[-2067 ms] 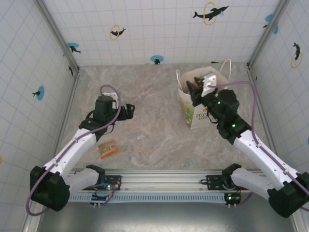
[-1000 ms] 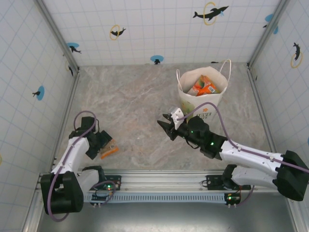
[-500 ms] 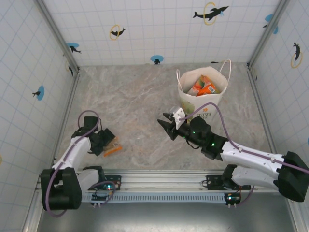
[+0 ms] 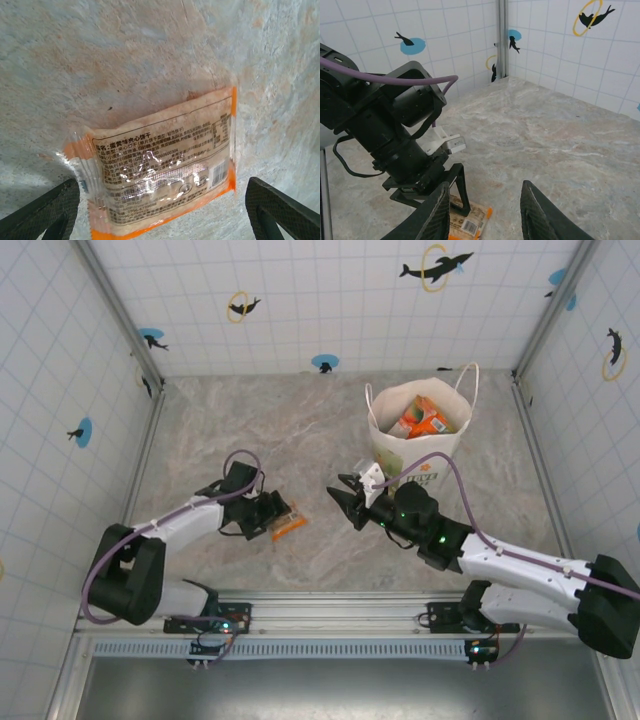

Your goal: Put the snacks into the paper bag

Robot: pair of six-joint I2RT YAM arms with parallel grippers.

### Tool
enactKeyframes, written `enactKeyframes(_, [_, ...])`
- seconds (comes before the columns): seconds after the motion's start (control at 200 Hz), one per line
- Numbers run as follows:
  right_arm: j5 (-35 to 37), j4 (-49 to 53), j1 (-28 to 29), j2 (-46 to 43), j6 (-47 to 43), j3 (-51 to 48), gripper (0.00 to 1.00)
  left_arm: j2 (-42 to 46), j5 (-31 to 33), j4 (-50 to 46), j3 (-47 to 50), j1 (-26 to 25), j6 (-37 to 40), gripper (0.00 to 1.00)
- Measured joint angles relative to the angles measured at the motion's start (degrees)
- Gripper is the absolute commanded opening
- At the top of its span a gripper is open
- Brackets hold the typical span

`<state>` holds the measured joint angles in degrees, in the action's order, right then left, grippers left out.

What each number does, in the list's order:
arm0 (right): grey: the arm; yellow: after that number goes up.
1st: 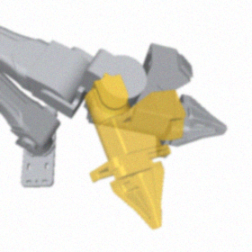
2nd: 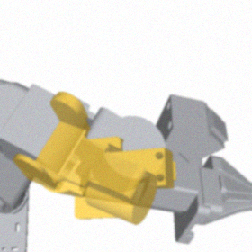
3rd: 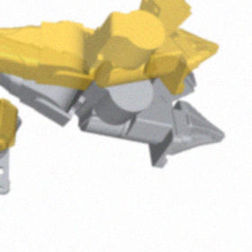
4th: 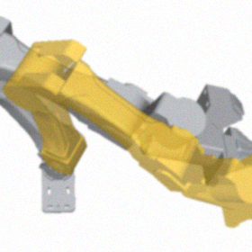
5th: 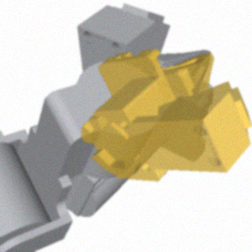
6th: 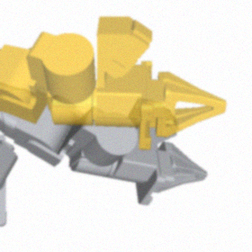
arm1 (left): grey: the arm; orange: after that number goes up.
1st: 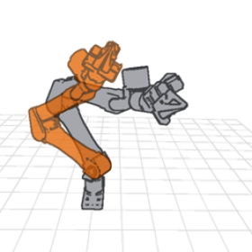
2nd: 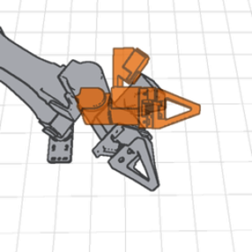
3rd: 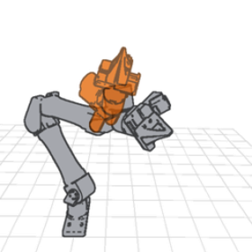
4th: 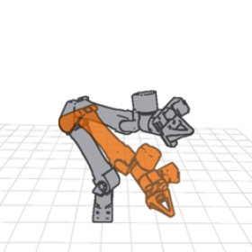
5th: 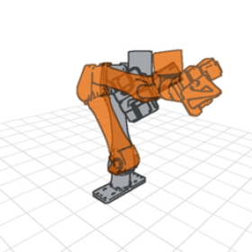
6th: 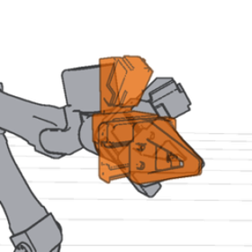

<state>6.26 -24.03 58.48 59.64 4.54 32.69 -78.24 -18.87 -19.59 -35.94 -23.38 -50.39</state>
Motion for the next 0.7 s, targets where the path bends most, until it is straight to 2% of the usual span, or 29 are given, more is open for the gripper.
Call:
enactKeyframes(0.105, [0.2, 0.6, 0.5, -0.7, 1.8, -0.1, 0.38, -0.6, 0.9, -3.8, -2.4, 0.0, 4.2, 0.81])
enactKeyframes(0.17, [0.5, 0.9, 1.4, -0.9, 3.8, -0.2, 0.38, -1.0, 1.8, -6.1, -4.9, 0.0, 8.0, 0.7])
enactKeyframes(0.2, [0.9, 1.0, 2.1, -0.9, 4.7, -0.1, 0.38, -1.0, 2.1, -6.8, -6.1, 0.0, 9.8, 0.69])
enactKeyframes(0.35, [2.7, 2.7, 6.5, -0.8, 8.4, -0.6, 0.39, -1.5, 1.4, -7.8, -10.4, 1.7, 21.9, 0.71])
enactKeyframes(0.485, [3.9, 3.8, 8.7, -0.6, 10.4, -2.5, 0.4, -6.4, 0.1, -10.6, -14.2, 3.7, 32.4, 0.71])
enactKeyframes(0.701, [5.4, 4.7, 9.1, -0.3, 11.3, -3.2, 0.41, -13.7, -1.4, -13.2, -16.4, 5.8, 40.3, 0.69])
